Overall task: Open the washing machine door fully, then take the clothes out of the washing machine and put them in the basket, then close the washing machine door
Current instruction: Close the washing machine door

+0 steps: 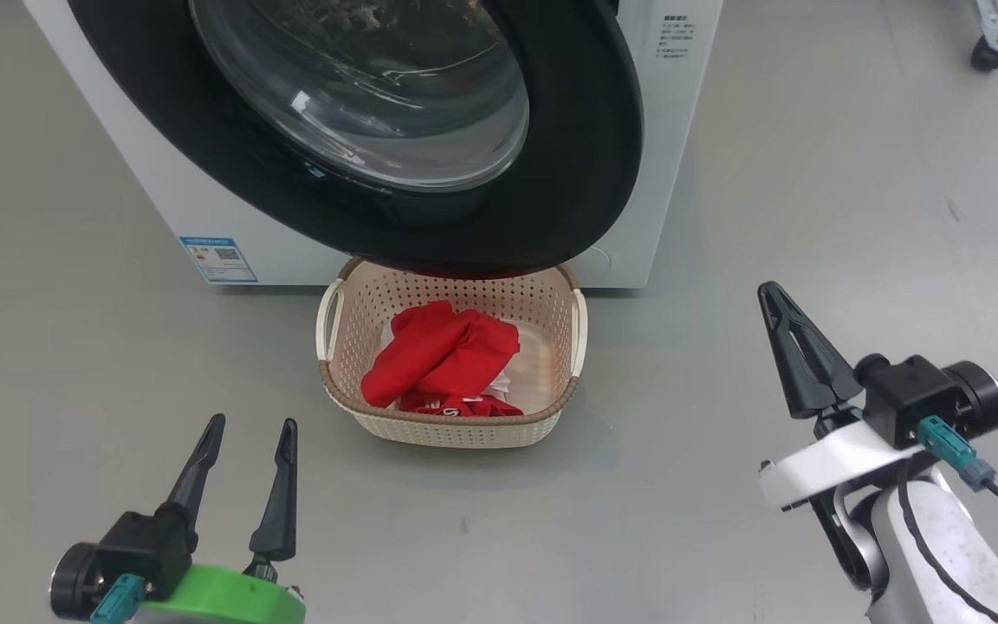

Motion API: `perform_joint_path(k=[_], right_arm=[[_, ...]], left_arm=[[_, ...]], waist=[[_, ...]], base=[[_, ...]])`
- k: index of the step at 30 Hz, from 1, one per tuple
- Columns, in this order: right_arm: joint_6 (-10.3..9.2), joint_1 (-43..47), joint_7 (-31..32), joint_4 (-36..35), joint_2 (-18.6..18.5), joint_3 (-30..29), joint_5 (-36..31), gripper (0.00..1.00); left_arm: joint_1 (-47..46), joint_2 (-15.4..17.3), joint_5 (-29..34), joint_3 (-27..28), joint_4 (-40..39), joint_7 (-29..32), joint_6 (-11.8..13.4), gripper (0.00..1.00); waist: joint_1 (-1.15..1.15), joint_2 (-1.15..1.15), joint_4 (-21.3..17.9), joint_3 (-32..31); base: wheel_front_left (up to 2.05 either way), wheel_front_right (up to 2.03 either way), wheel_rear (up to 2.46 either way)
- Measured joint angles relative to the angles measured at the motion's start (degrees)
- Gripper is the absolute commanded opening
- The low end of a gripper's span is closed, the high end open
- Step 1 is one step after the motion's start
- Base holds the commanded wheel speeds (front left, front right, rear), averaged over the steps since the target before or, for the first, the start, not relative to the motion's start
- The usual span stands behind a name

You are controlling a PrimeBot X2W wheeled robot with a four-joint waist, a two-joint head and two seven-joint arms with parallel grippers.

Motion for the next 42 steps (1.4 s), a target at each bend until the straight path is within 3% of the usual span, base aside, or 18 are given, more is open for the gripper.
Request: perform_joint_path(k=[7,16,27,42], right_arm=[[1.91,-7.39,2.72,2.31,-0.10,2.75,-0.58,0.00],[2.92,-19.40,5.93,5.59,-0.16,4.43,-0.75,0.00],[3.14,-30.37,8.11,10.47,-1.57,4.79,-0.43,0.00],[3.49,-38.73,8.10,15.88,-3.02,4.72,0.30,0.00]], left_arm=[[-2.24,-0.90,0.87,-0.77,-0.30,-0.48,-0.56,1.00],[-5.08,-1.66,1.00,-1.82,-0.66,-0.52,-1.56,1.00],[-8.23,-3.07,1.45,-2.08,-0.89,-1.01,-2.01,1.00],[-11.85,-4.39,1.46,-1.87,-1.74,-1.16,-2.58,1.00]], waist=[[0.00,0.00,3.30,2.40],[0.00,0.00,7.07,6.53],[0.00,0.00,10.44,11.85],[0.00,0.00,12.71,16.94]], base=[[0.00,0.00,0.00],[0.00,0.00,0.00],[0.00,0.00,0.00],[0.00,0.00,0.00]])
